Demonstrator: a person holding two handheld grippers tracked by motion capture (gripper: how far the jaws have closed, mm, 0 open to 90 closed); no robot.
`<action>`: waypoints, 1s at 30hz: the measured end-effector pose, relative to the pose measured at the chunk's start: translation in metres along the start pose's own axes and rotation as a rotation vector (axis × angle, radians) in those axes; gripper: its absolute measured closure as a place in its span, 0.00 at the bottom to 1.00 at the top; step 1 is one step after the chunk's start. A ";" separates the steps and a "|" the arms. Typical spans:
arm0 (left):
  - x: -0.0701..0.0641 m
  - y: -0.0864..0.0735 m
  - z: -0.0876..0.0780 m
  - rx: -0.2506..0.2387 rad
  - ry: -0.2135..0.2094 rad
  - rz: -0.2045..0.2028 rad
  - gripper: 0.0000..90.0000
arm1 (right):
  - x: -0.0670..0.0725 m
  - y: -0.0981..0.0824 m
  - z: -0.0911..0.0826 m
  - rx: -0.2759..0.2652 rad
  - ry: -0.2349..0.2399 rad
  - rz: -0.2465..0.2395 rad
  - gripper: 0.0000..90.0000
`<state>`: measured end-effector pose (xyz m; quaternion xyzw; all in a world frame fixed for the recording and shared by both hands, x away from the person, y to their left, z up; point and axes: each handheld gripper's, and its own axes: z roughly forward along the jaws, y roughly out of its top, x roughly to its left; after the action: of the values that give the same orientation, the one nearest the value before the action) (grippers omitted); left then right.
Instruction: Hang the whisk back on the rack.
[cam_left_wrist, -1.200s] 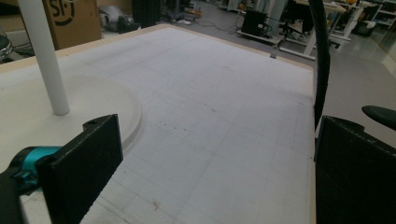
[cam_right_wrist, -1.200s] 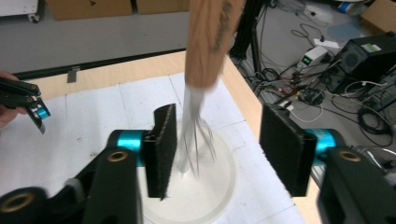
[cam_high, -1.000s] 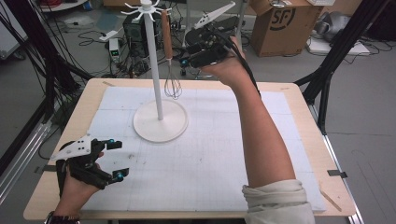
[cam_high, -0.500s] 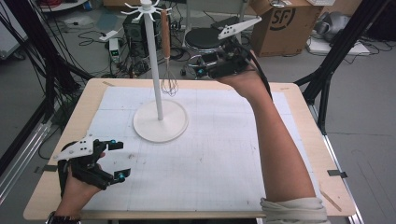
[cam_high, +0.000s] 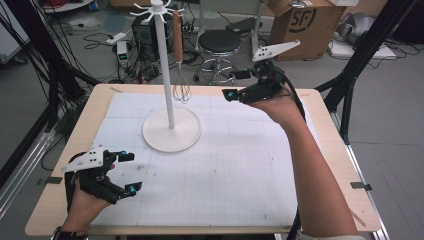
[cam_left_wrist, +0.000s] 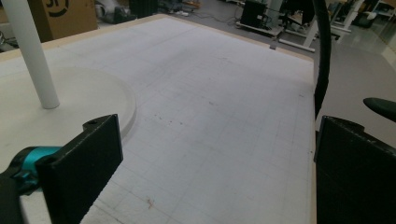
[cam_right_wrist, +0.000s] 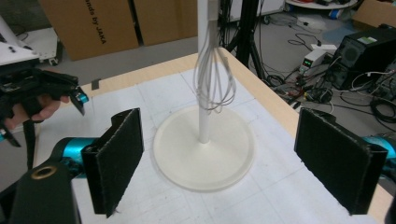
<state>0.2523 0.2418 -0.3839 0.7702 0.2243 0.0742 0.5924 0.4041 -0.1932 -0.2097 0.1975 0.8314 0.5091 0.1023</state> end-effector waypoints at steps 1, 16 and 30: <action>0.000 0.000 0.000 0.000 -0.001 0.002 0.02 | 0.001 -0.003 -0.002 -0.009 0.009 -0.005 0.16; -0.001 0.000 0.001 -0.001 -0.004 -0.001 0.02 | 0.017 -0.057 -0.025 -0.072 0.032 0.018 0.02; -0.001 -0.001 0.002 -0.002 -0.007 -0.003 0.02 | 0.037 -0.116 -0.029 -0.050 -0.003 0.021 0.01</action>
<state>0.2523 0.2402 -0.3850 0.7696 0.2233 0.0708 0.5940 0.3334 -0.2475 -0.2984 0.2044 0.8163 0.5304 0.1029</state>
